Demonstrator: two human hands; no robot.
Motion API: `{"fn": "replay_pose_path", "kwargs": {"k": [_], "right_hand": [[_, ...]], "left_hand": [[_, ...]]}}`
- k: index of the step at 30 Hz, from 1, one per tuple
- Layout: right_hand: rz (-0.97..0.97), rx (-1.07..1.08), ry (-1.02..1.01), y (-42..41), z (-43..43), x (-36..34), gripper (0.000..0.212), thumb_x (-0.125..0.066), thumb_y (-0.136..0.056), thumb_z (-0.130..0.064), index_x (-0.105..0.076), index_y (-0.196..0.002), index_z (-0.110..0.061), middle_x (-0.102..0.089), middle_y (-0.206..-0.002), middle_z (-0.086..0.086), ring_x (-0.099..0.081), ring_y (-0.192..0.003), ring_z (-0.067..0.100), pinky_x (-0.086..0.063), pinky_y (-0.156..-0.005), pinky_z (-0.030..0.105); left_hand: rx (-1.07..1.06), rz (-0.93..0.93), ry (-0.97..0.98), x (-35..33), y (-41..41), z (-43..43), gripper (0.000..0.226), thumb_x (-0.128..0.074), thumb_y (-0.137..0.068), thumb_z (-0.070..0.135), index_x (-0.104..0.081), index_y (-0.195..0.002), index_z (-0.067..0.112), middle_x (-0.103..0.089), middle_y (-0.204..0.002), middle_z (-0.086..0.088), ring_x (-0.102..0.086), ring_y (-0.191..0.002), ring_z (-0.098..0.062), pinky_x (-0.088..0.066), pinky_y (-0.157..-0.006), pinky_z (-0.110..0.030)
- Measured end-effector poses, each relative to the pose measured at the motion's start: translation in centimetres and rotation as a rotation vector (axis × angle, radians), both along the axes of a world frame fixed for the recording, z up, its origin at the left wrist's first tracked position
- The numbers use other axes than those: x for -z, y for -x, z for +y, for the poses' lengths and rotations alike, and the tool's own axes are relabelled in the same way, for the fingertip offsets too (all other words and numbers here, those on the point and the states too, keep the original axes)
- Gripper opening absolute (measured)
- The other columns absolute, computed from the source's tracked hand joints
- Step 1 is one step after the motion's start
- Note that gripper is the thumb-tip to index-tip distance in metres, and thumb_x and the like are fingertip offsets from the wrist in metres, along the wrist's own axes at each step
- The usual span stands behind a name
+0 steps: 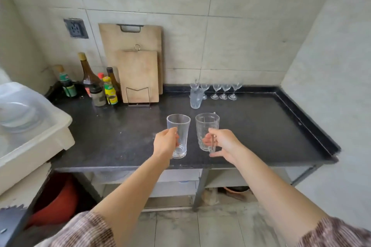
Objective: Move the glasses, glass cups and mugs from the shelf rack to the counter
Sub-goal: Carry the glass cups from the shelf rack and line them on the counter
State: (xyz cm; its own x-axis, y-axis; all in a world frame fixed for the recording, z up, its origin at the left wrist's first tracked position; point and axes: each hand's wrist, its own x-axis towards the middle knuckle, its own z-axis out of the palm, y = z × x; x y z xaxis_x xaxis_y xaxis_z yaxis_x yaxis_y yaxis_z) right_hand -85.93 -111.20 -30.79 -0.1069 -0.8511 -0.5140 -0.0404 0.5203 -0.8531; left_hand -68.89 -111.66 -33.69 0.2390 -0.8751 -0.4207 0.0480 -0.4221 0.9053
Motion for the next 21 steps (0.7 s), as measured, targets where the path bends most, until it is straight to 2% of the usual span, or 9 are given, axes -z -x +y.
{"fn": "replay_pose_path", "kwargs": {"k": [3, 6, 7, 10, 12, 15, 18, 20, 21], "right_hand": [[-0.01, 0.055, -0.025, 3.0, -3.9, 1.5, 0.026, -0.046, -0.099, -0.025, -0.058, -0.081, -0.01, -0.068, -0.085, 0.005, -0.062, -0.089, 0.02, -0.046, -0.095, 0.053], [-0.025, 0.097, -0.061, 6.0, -8.0, 3.2, 0.029, -0.046, -0.099, -0.026, -0.06, -0.078, -0.011, -0.069, -0.093, 0.005, -0.061, -0.097, 0.022, -0.045, -0.094, 0.051], [-0.028, 0.105, -0.075, 7.1, -9.5, 3.8, 0.031, -0.046, -0.099, -0.027, -0.061, -0.077, -0.01, -0.068, -0.099, 0.006, -0.061, -0.102, 0.023, -0.045, -0.093, 0.05], [-0.013, 0.11, -0.118, 10.4, -14.4, 5.4, 0.033, -0.048, -0.097, -0.03, -0.064, -0.074, -0.011, -0.061, -0.115, 0.009, -0.055, -0.113, 0.026, -0.045, -0.092, 0.048], [-0.006, 0.117, -0.144, 12.5, -17.8, 6.5, 0.03, -0.05, -0.096, -0.03, -0.064, -0.077, -0.012, -0.059, -0.117, 0.009, -0.053, -0.109, 0.024, -0.043, -0.091, 0.045], [0.009, 0.106, -0.189, 15.7, -22.5, 8.1, 0.028, -0.051, -0.097, -0.031, -0.065, -0.08, -0.014, -0.056, -0.115, 0.006, -0.049, -0.106, 0.022, -0.04, -0.09, 0.04], [0.0, 0.065, -0.226, 18.4, -26.7, 9.4, 0.027, -0.051, -0.097, -0.03, -0.067, -0.081, -0.014, -0.058, -0.115, 0.006, -0.05, -0.109, 0.021, -0.041, -0.09, 0.039], [0.001, 0.027, -0.243, 19.7, -29.3, 10.2, 0.027, -0.051, -0.098, -0.031, -0.067, -0.084, -0.014, -0.058, -0.12, 0.007, -0.05, -0.112, 0.021, -0.042, -0.09, 0.039], [0.002, 0.014, -0.251, 20.1, -30.5, 10.6, 0.026, -0.051, -0.098, -0.032, -0.067, -0.086, -0.015, -0.057, -0.123, 0.006, -0.049, -0.115, 0.021, -0.042, -0.091, 0.039]], "left_hand": [[0.052, 0.039, -0.052, 0.8, 3.2, -4.6, 0.03, -0.054, -0.09, 0.031, -0.059, -0.065, 0.014, -0.058, -0.08, -0.004, -0.057, -0.078, -0.025, -0.05, -0.082, -0.042], [0.098, 0.019, -0.133, 1.8, 6.4, -9.1, 0.032, -0.054, -0.089, 0.035, -0.06, -0.064, 0.015, -0.055, -0.106, -0.012, -0.06, -0.101, -0.035, -0.049, -0.096, -0.048], [0.115, 0.018, -0.149, 2.3, 7.5, -10.6, 0.032, -0.055, -0.089, 0.034, -0.06, -0.064, 0.015, -0.055, -0.105, -0.013, -0.06, -0.101, -0.035, -0.048, -0.097, -0.048], [0.16, 0.031, -0.168, 3.7, 10.8, -15.3, 0.032, -0.053, -0.092, 0.031, -0.061, -0.067, 0.013, -0.055, -0.088, -0.007, -0.056, -0.085, -0.029, -0.048, -0.091, -0.043], [0.178, 0.022, -0.178, 4.5, 13.0, -18.4, 0.03, -0.052, -0.093, 0.032, -0.062, -0.072, 0.013, -0.058, -0.092, -0.006, -0.055, -0.082, -0.025, -0.044, -0.081, -0.037], [0.218, 0.035, -0.249, 5.7, 16.2, -22.7, 0.028, -0.048, -0.095, 0.037, -0.064, -0.087, 0.015, -0.057, -0.118, -0.01, -0.053, -0.106, -0.03, -0.037, -0.082, -0.039], [0.21, 0.045, -0.327, 6.6, 18.9, -26.6, 0.035, -0.047, -0.095, 0.04, -0.065, -0.105, 0.012, -0.052, -0.126, -0.011, -0.047, -0.121, -0.034, -0.036, -0.087, -0.044], [0.184, 0.046, -0.332, 7.3, 20.2, -29.0, 0.037, -0.047, -0.095, 0.039, -0.065, -0.111, 0.01, -0.054, -0.118, -0.011, -0.051, -0.113, -0.034, -0.04, -0.082, -0.042], [0.169, 0.036, -0.308, 7.7, 20.8, -30.1, 0.036, -0.048, -0.095, 0.037, -0.066, -0.108, 0.009, -0.055, -0.108, -0.012, -0.054, -0.1, -0.033, -0.042, -0.075, -0.037]]}}
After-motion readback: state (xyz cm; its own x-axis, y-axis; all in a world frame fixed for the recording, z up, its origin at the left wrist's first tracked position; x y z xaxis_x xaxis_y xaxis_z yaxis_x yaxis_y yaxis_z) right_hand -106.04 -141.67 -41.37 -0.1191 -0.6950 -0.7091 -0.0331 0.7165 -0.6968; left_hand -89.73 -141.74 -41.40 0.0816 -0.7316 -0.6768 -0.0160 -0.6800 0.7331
